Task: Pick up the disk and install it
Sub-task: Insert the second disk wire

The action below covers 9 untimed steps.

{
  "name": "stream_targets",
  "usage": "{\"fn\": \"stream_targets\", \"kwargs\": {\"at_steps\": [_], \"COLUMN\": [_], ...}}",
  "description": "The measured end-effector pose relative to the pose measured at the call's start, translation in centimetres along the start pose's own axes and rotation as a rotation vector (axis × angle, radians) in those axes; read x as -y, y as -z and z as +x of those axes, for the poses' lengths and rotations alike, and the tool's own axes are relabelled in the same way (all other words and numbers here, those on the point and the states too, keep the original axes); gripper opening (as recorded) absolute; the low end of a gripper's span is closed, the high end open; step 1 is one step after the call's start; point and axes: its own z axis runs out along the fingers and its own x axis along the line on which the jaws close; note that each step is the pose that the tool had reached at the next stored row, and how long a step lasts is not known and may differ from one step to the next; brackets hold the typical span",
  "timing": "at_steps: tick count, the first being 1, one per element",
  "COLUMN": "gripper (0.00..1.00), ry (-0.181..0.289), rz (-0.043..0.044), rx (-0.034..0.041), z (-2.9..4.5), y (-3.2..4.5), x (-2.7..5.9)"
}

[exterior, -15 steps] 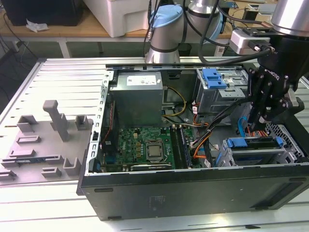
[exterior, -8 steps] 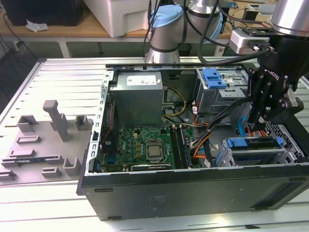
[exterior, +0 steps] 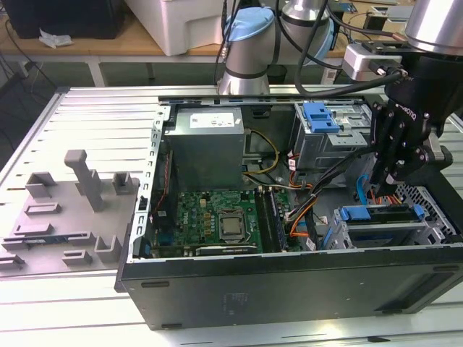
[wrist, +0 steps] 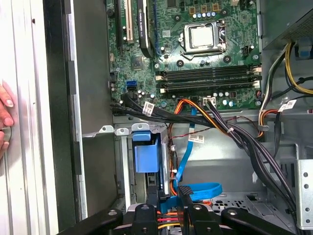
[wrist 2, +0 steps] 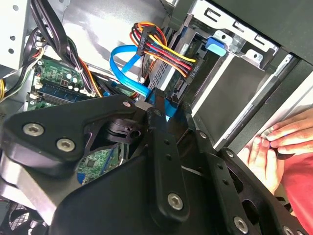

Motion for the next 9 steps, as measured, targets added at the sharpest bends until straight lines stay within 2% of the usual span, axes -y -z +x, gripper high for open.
{"fn": "stream_targets", "kwargs": {"at_steps": [8, 9], "gripper": [0.29, 0.16], "ry": [-0.003, -0.003], "rz": [-0.0004, -0.0005], "rx": [0.0000, 0.0000], "z": [0.00, 0.00], "y": [0.00, 0.00], "x": [0.00, 0.00]}}
